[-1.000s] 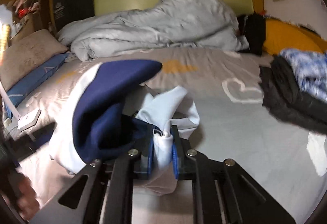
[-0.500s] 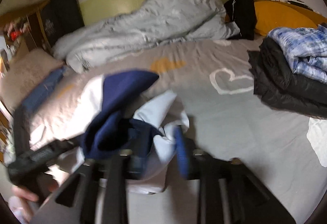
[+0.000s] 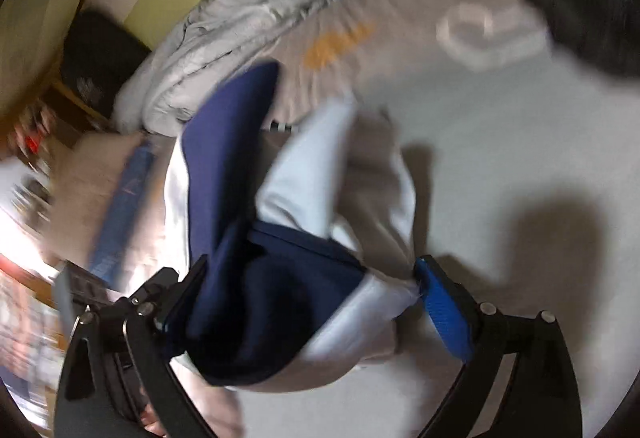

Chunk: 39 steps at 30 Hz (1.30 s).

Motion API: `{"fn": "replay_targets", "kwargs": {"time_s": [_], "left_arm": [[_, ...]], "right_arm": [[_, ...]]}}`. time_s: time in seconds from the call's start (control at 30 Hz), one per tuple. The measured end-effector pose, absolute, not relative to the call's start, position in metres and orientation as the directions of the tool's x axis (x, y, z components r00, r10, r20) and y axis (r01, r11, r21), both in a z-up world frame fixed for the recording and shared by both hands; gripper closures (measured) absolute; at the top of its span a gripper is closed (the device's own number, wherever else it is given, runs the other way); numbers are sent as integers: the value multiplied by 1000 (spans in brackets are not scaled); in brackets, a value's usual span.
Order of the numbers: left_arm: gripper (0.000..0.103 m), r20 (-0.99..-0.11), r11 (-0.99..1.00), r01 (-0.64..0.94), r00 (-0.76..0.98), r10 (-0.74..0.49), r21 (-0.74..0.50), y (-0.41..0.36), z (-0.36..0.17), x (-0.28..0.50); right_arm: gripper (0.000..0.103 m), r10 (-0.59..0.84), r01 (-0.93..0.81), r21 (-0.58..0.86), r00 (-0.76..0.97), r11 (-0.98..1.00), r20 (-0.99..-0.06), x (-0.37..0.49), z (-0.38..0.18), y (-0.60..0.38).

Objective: Fold large clothes
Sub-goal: 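Carry the folded jacket with both grippers onto the black jacket stack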

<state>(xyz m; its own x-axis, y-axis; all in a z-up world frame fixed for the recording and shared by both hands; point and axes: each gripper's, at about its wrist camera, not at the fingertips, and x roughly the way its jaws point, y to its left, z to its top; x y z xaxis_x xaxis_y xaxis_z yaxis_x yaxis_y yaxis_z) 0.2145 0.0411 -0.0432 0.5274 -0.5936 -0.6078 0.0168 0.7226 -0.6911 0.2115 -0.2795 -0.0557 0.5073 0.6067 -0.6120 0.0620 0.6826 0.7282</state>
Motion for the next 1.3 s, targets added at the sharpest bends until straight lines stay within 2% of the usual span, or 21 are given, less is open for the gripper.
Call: {"fn": "replay_targets", "kwargs": {"time_s": [0.07, 0.1, 0.2, 0.3, 0.37, 0.5, 0.67, 0.87, 1.0, 1.1, 1.17, 1.3], "left_arm": [[9, -602, 695, -14, 511, -613, -719, 48, -51, 223], [11, -599, 682, -24, 501, -625, -731, 51, -57, 228], [26, -553, 621, -20, 477, -683, -784, 59, -75, 241], [35, -575, 688, 64, 496, -651, -723, 50, -57, 234], [39, -568, 706, 105, 518, -640, -700, 41, -43, 229], [41, -535, 715, 164, 556, -637, -680, 20, -5, 221], [41, -430, 656, 316, 552, -715, -685, -36, 62, 227], [41, -381, 604, 491, 483, -788, -628, -150, 159, 262], [41, -364, 542, 597, 402, -840, -591, -240, 197, 287], [41, -370, 495, 626, 330, -868, -603, -305, 199, 310], [41, -404, 489, 627, 287, -869, -607, -344, 188, 324], [40, -544, 541, 569, 187, -818, -619, -418, 124, 350]], "right_arm": [[6, 692, 47, 806, 484, 590, -535, 222, -74, -282], [7, 690, -13, 789, 494, 614, -529, 229, -72, -276], [16, 692, -21, 774, 464, 633, -554, 241, -67, -265], [27, 712, -123, 768, 489, 628, -504, 231, -56, -266], [28, 736, -194, 779, 520, 597, -434, 222, -49, -272], [28, 724, -215, 773, 560, 597, -403, 208, -13, -287], [28, 637, -254, 697, 678, 671, -367, 186, 64, -325], [28, 492, -198, 631, 804, 750, -333, 162, 151, -416], [27, 401, -127, 652, 868, 747, -291, 152, 178, -499], [27, 312, -44, 654, 901, 755, -300, 151, 182, -548], [27, 253, 30, 656, 909, 755, -332, 155, 175, -574], [26, 171, 213, 692, 881, 690, -441, 163, 112, -630]]}}
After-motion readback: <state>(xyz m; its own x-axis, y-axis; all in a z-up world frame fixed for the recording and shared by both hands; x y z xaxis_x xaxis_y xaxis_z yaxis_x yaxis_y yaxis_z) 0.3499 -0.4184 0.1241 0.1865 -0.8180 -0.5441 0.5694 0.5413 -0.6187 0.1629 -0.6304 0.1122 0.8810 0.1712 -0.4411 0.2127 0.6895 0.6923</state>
